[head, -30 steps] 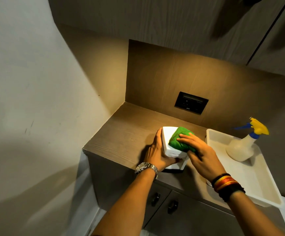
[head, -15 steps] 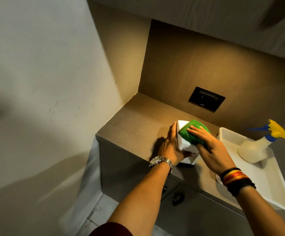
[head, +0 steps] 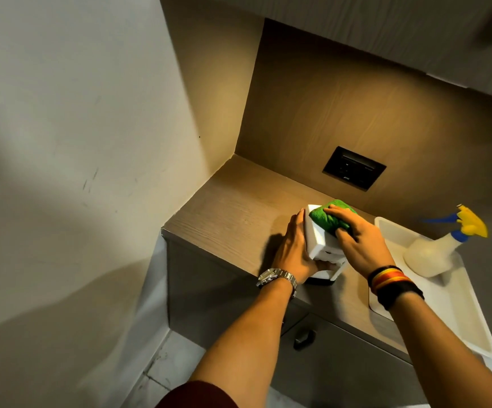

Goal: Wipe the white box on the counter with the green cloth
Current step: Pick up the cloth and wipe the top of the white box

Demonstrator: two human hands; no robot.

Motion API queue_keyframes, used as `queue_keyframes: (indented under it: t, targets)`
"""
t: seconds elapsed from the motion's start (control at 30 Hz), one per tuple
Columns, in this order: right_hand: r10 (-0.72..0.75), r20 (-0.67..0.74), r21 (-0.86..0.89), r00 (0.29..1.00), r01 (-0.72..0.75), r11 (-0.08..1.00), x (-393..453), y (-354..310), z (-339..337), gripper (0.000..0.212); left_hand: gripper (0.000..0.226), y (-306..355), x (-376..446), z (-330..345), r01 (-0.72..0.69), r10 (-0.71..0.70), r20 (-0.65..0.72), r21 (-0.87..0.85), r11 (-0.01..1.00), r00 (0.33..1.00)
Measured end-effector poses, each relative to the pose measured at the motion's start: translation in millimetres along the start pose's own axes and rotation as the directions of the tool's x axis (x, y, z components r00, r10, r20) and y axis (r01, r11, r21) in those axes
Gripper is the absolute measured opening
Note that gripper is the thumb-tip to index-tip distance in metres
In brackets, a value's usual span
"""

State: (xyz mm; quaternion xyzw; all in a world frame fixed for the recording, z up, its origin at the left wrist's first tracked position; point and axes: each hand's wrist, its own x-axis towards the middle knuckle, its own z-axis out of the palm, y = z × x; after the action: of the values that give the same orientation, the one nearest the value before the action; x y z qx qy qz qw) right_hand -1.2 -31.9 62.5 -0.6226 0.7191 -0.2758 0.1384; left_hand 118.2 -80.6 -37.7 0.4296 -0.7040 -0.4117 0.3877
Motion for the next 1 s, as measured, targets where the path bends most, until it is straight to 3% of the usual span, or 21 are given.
queue_keyframes:
  t: [0.13,0.37,0.7,1.0]
  targets:
    - [0.062,-0.012,-0.005,0.998,-0.062,0.998,32.5,-5.7,1.3,0.047,0.135,-2.8,1.9,1.8,0.001,-0.001,-0.02,-0.009,1.0,1.0]
    - [-0.153,0.119,0.027,0.981,0.151,0.988,-28.8,26.6,-25.9,0.059,0.135,-8.9,3.0,2.0,-0.028,0.028,0.008,-0.022,0.999,1.0]
    - [-0.01,0.05,0.038,0.999,0.008,0.999,36.2,11.3,-8.9,0.05,0.134,-9.5,1.2,1.3,-0.022,0.022,-0.016,-0.022,1.0,1.0]
    - [-0.157,0.209,0.035,0.965,0.153,0.988,-26.3,20.5,-37.5,0.058,0.14,-8.3,3.9,-1.1,-0.002,0.0,0.06,0.025,1.0,0.998]
